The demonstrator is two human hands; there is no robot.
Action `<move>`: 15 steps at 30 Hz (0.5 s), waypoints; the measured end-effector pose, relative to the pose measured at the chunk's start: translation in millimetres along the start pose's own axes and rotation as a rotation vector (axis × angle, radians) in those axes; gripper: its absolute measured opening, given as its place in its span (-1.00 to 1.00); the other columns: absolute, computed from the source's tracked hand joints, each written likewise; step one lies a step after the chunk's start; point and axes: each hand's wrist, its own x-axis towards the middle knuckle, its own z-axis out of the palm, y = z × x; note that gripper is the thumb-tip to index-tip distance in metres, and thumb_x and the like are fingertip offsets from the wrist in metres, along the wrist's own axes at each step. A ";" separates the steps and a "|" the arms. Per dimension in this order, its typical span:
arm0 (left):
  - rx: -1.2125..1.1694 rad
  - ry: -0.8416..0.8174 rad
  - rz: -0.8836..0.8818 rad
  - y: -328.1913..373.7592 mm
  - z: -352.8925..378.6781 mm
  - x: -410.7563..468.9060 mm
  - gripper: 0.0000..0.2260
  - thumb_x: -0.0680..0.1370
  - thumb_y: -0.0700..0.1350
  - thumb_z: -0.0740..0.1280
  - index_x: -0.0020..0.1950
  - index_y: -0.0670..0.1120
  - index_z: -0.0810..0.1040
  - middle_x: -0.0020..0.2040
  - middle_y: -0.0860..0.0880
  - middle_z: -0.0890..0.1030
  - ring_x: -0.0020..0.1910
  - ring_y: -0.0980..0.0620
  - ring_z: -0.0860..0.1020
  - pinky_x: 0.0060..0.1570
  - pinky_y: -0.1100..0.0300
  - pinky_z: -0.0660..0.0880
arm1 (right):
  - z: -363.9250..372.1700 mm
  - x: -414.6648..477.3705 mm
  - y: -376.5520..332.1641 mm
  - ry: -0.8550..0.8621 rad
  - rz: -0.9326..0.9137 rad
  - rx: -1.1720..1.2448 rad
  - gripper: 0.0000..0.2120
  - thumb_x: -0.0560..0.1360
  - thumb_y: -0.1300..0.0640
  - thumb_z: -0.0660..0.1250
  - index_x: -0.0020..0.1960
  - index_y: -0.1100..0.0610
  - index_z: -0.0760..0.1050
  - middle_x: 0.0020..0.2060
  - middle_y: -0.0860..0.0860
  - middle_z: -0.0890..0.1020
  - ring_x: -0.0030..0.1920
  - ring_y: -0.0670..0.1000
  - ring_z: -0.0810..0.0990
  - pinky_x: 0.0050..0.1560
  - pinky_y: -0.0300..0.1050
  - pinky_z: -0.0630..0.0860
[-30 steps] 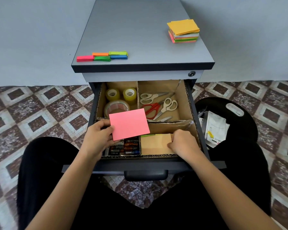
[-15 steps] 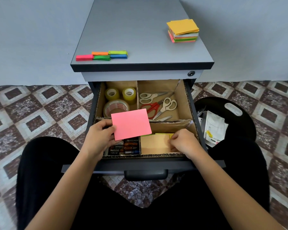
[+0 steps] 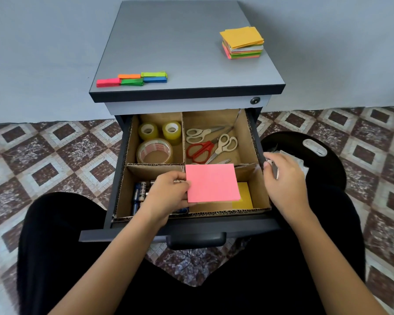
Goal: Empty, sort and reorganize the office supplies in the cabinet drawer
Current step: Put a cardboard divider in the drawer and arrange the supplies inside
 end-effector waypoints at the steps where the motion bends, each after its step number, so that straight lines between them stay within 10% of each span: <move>1: 0.020 -0.004 -0.011 -0.2 6.0 0.4 -0.84 0.61 -0.31 0.15 -0.07 -0.14 0.47 -0.08 -0.16 0.62 -0.15 -0.02 0.63 -0.31 0.22 0.61 | 0.6 1.6 4.0 -0.049 0.046 0.014 -0.71 0.56 0.25 0.22 0.26 0.23 0.50 0.19 0.14 0.56 0.24 0.12 0.47 0.14 -0.30 0.26; 6: 0.080 -0.047 -0.044 -2.8 35.4 3.5 -0.83 0.60 -0.31 0.15 -0.10 -0.11 0.46 -0.02 -0.17 0.61 -0.08 -0.05 0.62 -0.31 0.22 0.61 | 7.8 3.6 8.6 -0.255 0.151 0.095 -0.57 0.61 0.14 0.17 0.45 0.19 0.28 0.41 0.09 0.37 0.43 0.06 0.31 0.44 -0.01 0.24; 15: 0.195 -0.016 -0.101 -10.2 64.6 24.8 -0.83 0.57 -0.31 0.14 -0.15 -0.12 0.44 0.02 -0.20 0.58 0.01 -0.15 0.60 -0.10 0.03 0.62 | 7.1 2.9 7.1 -0.288 0.140 0.065 -0.57 0.61 0.10 0.17 0.46 0.15 0.27 0.41 0.08 0.38 0.42 0.05 0.32 0.41 -0.11 0.23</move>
